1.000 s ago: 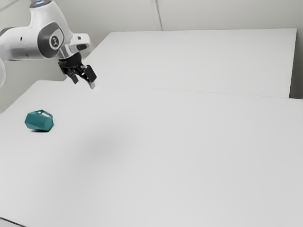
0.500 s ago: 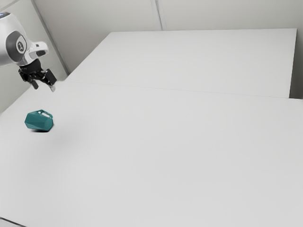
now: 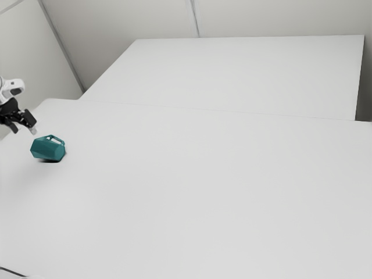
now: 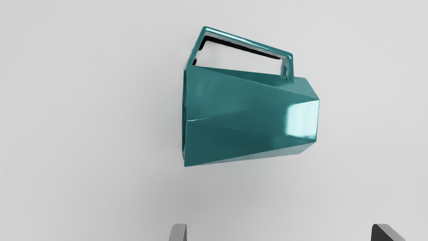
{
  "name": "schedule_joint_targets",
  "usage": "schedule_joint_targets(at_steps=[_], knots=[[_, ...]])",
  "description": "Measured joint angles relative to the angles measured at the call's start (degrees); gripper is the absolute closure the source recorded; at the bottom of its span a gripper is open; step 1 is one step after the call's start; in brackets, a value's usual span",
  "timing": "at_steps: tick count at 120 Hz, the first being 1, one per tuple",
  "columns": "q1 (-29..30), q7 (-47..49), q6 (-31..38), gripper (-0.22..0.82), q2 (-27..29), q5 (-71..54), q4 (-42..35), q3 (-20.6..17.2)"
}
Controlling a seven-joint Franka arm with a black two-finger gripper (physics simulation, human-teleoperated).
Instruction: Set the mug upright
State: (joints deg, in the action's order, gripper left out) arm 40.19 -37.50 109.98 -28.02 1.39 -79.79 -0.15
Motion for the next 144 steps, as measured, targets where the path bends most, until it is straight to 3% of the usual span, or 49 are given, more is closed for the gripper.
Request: schedule_joint_targets(at_steps=[40,76,126,144], knots=[[8.4,-8.3,-2.1,0.00,-11.5,2.3,12.5,-7.2],[19.3,-14.4,-5.0,0.00,-18.6,4.5,17.0,-19.0],[22.9,-19.5,-11.7,0.00,-26.5,14.2,22.6,-24.4],[23.9,-20.6,-12.9,0.15,-27.0,16.8,22.9,-24.6]])
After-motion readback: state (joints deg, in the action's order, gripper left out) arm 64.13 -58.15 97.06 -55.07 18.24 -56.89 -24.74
